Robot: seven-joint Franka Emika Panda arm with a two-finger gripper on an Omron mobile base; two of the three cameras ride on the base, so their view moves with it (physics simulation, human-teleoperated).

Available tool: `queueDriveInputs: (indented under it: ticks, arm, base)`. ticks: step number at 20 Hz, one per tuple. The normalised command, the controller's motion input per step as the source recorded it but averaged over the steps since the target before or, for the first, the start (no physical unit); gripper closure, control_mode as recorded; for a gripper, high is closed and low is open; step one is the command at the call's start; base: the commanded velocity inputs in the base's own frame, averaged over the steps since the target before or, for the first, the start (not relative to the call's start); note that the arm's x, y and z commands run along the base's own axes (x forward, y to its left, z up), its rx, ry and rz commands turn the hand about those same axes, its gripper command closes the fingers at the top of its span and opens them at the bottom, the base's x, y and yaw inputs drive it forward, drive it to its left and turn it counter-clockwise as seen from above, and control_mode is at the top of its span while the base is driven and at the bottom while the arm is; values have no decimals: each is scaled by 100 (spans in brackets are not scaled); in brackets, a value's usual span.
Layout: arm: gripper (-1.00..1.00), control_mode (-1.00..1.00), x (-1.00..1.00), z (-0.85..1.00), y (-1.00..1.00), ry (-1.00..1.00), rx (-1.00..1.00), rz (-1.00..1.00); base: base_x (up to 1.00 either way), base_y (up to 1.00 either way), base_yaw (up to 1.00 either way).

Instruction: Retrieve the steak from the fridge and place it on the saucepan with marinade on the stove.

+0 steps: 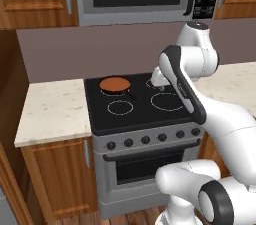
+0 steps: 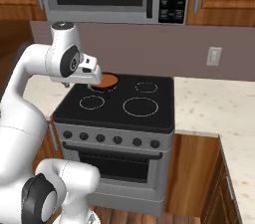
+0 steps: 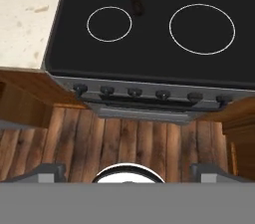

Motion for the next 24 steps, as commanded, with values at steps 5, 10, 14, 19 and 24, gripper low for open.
queueDriveInputs:
  ticks: [5,10,14,19,24]
  arm:
    - [-100,100,0,0,0,0,0,0]
    - [-100,100,0,0,0,0,0,0]
    - [-100,100,0,0,0,0,0,0]
    - [-100,100,0,0,0,0,0,0]
    - [-100,100,0,0,0,0,0,0]
  base:
    - [-59,43,-7]
    - [-47,84,-6]
    - [-59,82,-9]
    - [-63,73,-11]
    - [-40,92,-5]
